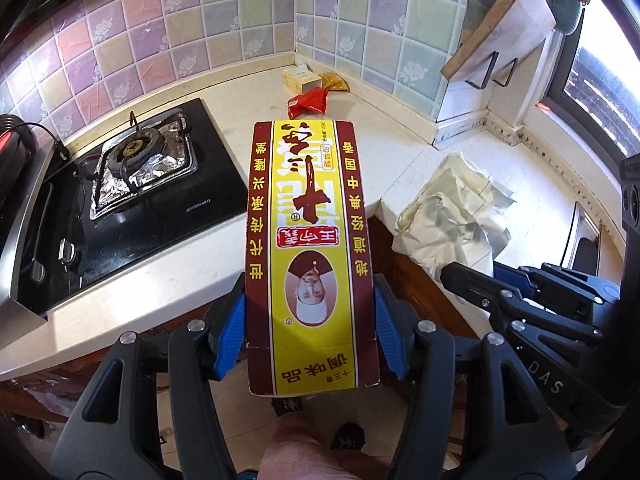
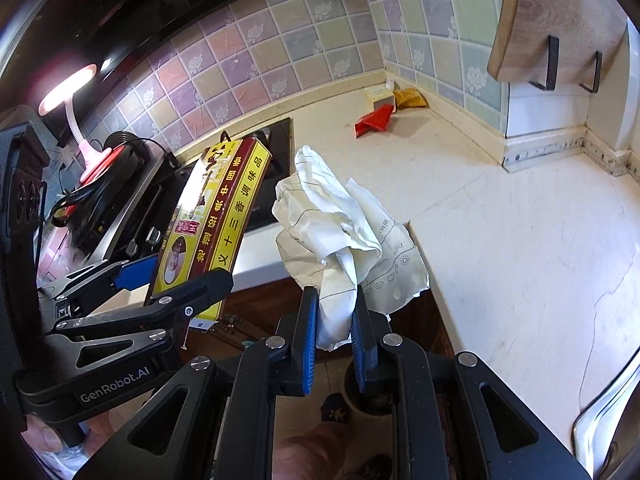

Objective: Collect trash
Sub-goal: 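Carry the tissues and seasoning box down over the floor bin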

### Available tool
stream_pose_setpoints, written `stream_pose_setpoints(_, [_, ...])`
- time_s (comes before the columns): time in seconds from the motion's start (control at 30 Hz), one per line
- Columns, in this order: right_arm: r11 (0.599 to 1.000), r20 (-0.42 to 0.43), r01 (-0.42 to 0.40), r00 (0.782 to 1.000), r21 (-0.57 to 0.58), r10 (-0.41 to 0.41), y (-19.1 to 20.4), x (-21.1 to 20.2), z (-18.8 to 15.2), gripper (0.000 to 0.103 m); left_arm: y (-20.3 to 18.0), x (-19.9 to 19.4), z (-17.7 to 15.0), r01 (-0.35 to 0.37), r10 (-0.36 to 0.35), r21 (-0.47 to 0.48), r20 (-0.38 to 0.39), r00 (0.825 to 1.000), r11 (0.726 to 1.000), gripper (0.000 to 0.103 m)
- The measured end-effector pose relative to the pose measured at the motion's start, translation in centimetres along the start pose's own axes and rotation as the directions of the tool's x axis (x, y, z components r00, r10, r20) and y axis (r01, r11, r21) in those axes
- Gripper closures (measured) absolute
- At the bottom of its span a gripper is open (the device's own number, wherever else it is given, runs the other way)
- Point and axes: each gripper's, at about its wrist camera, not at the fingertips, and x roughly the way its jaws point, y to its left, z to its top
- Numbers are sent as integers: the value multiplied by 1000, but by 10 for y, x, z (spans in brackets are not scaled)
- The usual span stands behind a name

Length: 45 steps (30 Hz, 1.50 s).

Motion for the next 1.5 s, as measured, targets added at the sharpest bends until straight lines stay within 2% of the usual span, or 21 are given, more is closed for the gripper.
stream_pose_setpoints(0.2, [999, -58, 10, 998, 36, -8, -1, 27, -28, 89, 6, 23, -25, 11, -11, 1, -74, 997, 1000, 48])
stream_pose_setpoints(0.43, [995, -175, 56, 984, 80, -42, -5, 81, -69, 89, 16, 75, -63, 57, -55, 8, -187, 981, 998, 48])
stream_pose_setpoints(0.67, [987, -314, 119, 946, 110, -79, -20, 150, -119, 88, 21, 148, -106, 99, -97, -10, -294, 951, 995, 48])
stream_pose_setpoints(0.87, [974, -393, 169, 914, 150, -98, -45, 209, -165, 88, 24, 218, -141, 130, -130, -27, -369, 920, 991, 48])
stream_pose_setpoints(1.07, [960, -418, 217, 900, 175, -128, -74, 269, -200, 88, 23, 288, -170, 145, -147, -36, -412, 899, 989, 48])
stream_pose_setpoints(1.2, [958, -431, 245, 888, 148, -160, -89, 310, -225, 88, 19, 333, -190, 155, -154, -35, -437, 886, 987, 48])
stream_pose_setpoints(1.5, [952, -488, 267, 857, 148, -165, -119, 390, -272, 88, 18, 427, -234, 159, -173, -70, -498, 850, 985, 48])
